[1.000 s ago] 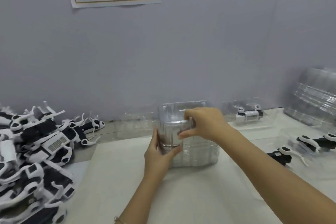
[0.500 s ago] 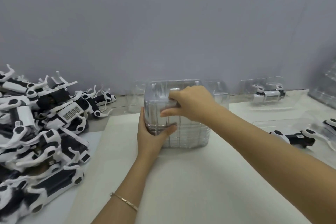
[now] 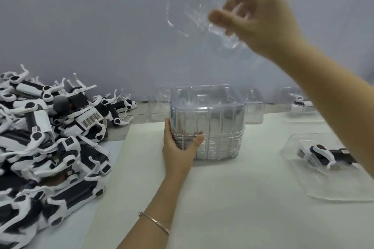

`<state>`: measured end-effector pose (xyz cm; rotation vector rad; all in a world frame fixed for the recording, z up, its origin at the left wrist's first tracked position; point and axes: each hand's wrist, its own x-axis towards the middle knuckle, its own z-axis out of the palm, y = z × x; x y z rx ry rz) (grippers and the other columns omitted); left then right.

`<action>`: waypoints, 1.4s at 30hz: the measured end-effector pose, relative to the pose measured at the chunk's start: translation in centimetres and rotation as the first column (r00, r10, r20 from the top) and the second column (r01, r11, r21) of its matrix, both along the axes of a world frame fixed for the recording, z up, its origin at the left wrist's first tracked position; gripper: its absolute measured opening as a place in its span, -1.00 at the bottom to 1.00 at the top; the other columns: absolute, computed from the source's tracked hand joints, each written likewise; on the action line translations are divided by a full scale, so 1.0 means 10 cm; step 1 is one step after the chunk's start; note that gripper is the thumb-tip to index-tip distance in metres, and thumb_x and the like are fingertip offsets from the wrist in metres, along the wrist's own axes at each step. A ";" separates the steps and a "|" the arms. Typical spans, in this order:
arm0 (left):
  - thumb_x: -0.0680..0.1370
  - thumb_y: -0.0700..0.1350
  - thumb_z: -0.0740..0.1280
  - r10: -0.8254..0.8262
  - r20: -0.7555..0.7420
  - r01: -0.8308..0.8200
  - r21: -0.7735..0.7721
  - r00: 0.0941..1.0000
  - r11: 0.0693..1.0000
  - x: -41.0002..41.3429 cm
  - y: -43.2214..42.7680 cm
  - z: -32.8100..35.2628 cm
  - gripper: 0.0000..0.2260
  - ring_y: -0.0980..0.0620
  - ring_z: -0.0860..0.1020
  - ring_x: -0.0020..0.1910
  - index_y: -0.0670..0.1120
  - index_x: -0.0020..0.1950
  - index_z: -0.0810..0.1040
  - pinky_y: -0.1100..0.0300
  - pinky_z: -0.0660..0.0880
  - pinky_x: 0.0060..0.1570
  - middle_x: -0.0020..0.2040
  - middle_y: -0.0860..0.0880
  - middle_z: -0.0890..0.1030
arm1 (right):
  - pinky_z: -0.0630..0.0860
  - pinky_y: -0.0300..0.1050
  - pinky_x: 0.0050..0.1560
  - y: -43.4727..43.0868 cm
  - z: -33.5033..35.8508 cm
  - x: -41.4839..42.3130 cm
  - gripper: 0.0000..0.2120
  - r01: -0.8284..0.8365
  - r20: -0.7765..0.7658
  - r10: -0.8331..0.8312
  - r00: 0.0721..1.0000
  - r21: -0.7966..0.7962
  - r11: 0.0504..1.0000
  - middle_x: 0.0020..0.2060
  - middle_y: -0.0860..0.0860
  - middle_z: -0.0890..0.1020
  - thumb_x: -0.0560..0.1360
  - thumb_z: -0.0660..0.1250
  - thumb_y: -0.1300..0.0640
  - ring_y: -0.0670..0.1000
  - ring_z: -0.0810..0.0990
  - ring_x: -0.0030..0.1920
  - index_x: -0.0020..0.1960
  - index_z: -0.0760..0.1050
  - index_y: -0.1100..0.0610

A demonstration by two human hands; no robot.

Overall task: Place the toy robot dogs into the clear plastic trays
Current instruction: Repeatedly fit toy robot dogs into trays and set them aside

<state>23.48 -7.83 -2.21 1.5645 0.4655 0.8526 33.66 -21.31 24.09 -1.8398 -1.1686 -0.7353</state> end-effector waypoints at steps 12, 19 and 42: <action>0.55 -0.28 0.34 0.224 -0.046 -0.216 0.145 0.973 0.966 -0.81 0.69 0.18 -0.60 0.00 0.46 0.32 -0.05 0.37 0.45 0.19 0.40 0.24 0.34 0.06 0.48 | 0.40 -0.21 -0.49 -0.30 -1.64 -1.23 -0.50 0.067 0.456 0.107 0.884 -0.350 0.934 -0.51 -0.10 0.53 0.45 0.21 -0.36 0.00 0.49 -0.50 -0.30 0.60 0.04; 0.52 -0.13 0.39 0.398 -0.368 -0.036 0.694 0.840 0.719 -1.33 0.95 0.64 -0.68 0.02 0.37 0.38 -0.01 0.28 0.55 0.22 0.21 0.27 0.42 0.06 0.43 | 0.33 -0.29 -0.62 -0.19 -2.40 -1.48 -0.41 0.079 0.420 0.151 0.895 -0.482 0.873 -0.64 -0.09 0.38 0.44 0.07 -0.40 -0.03 0.38 -0.63 -0.44 0.57 0.00; 0.30 0.38 0.45 0.560 -0.757 0.390 0.654 0.337 0.649 -1.63 1.56 1.17 -0.32 -0.07 0.41 0.27 0.12 0.33 0.45 0.03 0.44 0.03 0.28 0.02 0.44 | 0.42 -0.43 -0.44 -0.32 -1.79 -1.64 -0.64 -0.163 -0.259 0.109 0.960 -0.196 0.967 0.03 -0.38 0.58 0.41 0.20 -0.41 -0.33 0.48 0.08 0.03 0.59 -0.26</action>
